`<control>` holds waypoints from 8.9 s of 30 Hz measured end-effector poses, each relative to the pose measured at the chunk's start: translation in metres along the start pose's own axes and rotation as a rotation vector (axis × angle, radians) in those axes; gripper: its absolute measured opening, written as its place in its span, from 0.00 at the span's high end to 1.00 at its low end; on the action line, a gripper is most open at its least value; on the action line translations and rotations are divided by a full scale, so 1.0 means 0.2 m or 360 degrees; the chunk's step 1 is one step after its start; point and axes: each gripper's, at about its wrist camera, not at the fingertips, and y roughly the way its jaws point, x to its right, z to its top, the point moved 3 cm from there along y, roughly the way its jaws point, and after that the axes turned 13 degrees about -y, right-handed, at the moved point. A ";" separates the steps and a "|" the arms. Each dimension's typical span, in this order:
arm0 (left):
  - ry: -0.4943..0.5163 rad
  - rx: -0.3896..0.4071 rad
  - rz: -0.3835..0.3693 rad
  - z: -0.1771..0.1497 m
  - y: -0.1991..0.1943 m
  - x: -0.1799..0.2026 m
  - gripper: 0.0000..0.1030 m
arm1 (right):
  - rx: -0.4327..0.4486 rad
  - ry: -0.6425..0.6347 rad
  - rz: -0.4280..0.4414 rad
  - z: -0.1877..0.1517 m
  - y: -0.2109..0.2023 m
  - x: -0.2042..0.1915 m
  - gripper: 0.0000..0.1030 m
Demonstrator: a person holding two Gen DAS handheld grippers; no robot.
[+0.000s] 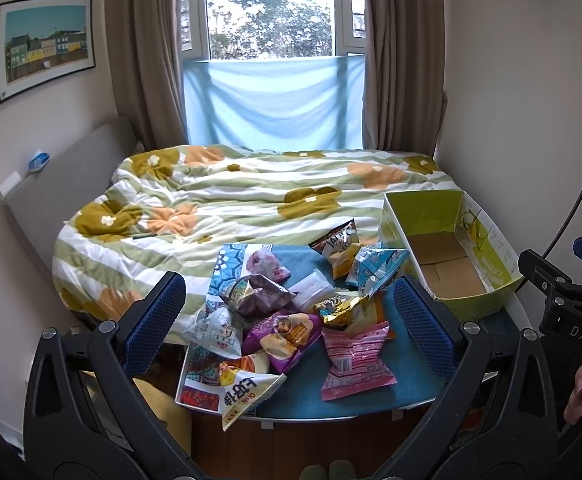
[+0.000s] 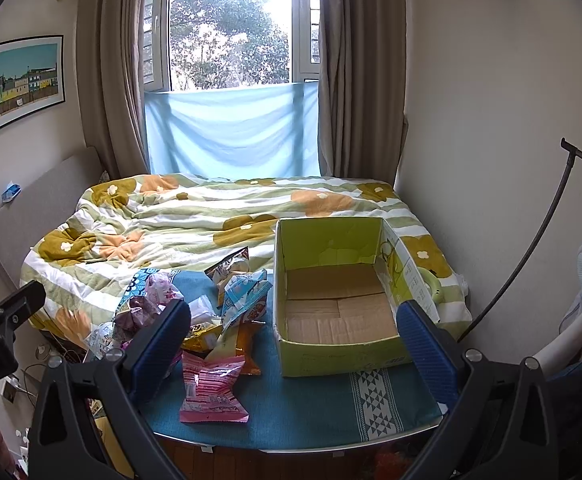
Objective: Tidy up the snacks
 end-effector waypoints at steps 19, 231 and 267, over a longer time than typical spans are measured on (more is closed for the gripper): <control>0.0007 -0.0011 -0.0004 0.01 0.01 0.02 0.00 | -0.0003 0.0001 -0.0002 -0.01 0.01 0.00 0.00; 0.0161 -0.0488 0.0015 0.27 0.99 0.21 0.01 | -0.0216 -0.0094 0.0555 0.32 0.93 0.11 0.00; 0.0414 -0.1144 -0.0337 -0.27 1.87 -0.37 0.01 | -0.0596 0.0226 0.0356 -0.34 1.33 -0.76 0.06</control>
